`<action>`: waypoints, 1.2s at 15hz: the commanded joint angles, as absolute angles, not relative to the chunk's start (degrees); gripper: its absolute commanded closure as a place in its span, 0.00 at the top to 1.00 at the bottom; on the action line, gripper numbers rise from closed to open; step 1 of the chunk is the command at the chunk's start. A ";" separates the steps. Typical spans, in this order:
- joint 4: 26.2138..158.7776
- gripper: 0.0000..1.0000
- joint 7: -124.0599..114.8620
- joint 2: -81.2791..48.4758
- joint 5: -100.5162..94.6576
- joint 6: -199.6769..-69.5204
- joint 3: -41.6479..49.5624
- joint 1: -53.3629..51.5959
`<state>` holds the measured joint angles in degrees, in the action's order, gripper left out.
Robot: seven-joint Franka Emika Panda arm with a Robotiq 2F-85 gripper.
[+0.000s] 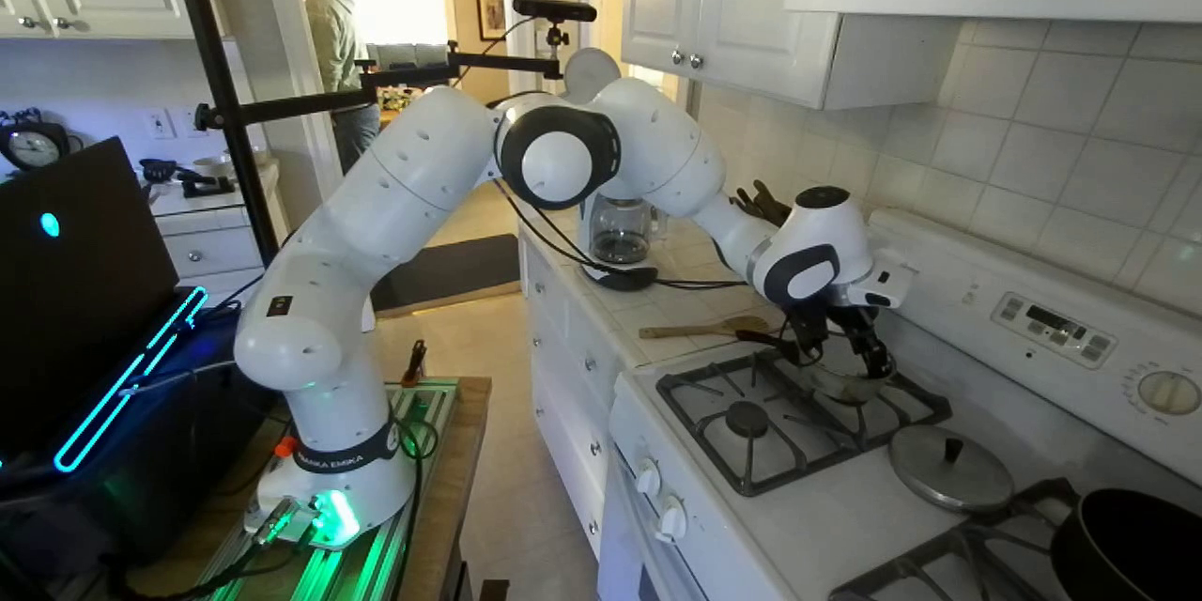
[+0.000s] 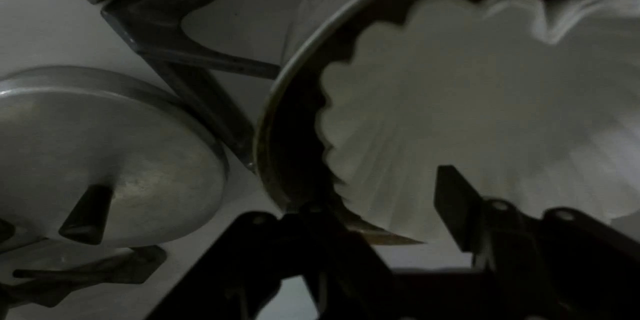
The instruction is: Remove the bowl from the plate and replace it with a lid
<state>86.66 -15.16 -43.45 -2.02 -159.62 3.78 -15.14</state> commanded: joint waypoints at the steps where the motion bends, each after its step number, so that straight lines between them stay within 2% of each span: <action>1: 84.92 0.25 -14.85 -44.48 -2.15 -159.64 3.44 -14.70; 4: 84.84 0.05 -14.89 -44.40 -2.08 -159.69 3.41 -14.57; 5: 84.77 0.01 -14.87 -44.42 -2.06 -159.68 3.38 -14.52; 13: 84.48 0.00 -15.53 -44.40 -2.24 -159.50 3.94 -14.85; 18: 86.76 0.00 -17.16 -39.70 -0.16 -158.75 3.31 -13.55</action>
<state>85.92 -16.04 -42.62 -1.64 -159.60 3.85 -14.56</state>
